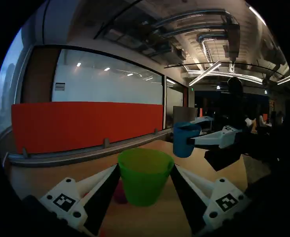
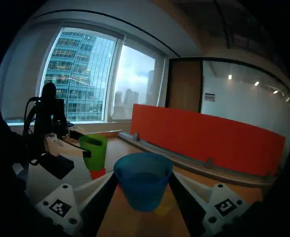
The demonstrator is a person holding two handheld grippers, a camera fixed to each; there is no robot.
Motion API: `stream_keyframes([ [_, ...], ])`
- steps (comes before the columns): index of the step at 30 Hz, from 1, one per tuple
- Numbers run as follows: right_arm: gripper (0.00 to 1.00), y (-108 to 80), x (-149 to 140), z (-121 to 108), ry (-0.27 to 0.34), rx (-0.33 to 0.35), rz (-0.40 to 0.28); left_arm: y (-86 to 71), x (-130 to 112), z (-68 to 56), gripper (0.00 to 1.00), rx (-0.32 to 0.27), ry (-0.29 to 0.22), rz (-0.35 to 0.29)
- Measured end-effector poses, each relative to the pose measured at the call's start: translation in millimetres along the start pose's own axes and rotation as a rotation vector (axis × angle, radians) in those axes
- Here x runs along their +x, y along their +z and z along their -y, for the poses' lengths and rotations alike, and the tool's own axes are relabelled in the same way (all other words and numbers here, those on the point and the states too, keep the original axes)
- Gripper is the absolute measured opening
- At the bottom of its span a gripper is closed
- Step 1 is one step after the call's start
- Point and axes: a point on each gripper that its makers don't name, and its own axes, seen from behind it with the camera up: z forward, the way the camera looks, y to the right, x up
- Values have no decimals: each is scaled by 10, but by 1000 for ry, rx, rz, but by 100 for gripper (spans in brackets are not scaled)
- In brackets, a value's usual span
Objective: Pour water
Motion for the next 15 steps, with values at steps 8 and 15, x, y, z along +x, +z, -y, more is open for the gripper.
stream_keyframes([
  [8,90,36,171,-41,-94,10,2,7,-35,-66,87,-19,-6,3],
  [15,90,96,355,-69,-192,20,-1,16,-48,-120,87,-33,-8,3],
])
